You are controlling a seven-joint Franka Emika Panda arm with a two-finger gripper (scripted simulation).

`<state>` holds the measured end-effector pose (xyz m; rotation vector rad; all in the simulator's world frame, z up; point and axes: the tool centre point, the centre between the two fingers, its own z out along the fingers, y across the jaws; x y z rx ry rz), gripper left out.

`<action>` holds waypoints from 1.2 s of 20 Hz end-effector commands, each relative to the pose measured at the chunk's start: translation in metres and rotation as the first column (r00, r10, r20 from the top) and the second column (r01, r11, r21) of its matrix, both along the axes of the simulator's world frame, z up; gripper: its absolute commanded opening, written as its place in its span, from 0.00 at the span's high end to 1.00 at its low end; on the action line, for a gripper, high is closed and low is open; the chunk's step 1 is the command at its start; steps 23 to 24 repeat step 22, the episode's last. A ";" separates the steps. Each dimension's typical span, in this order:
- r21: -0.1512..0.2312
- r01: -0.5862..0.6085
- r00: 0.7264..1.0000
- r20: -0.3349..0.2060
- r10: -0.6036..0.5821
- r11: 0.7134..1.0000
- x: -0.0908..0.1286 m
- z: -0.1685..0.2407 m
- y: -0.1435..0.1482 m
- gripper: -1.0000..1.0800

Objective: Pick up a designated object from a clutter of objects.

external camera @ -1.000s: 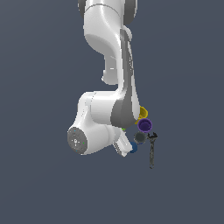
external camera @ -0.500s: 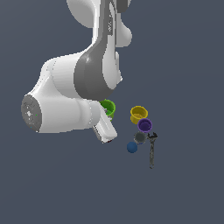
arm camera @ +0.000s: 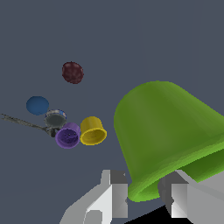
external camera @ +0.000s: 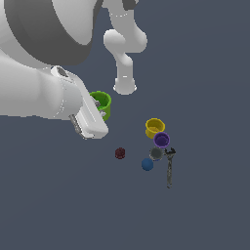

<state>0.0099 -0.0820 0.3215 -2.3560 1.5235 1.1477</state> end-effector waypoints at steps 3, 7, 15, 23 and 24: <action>0.000 -0.001 1.000 0.000 0.001 1.000 -0.003 0.035 -0.024 1.00; 0.000 -0.002 1.000 0.000 0.002 1.000 -0.004 0.056 -0.038 1.00; 0.001 -0.003 1.000 0.001 0.003 1.000 -0.005 0.077 -0.054 1.00; 0.002 -0.004 1.000 0.001 0.004 1.000 -0.005 0.082 -0.057 1.00; 0.002 -0.004 1.000 0.001 0.004 1.000 -0.005 0.082 -0.057 1.00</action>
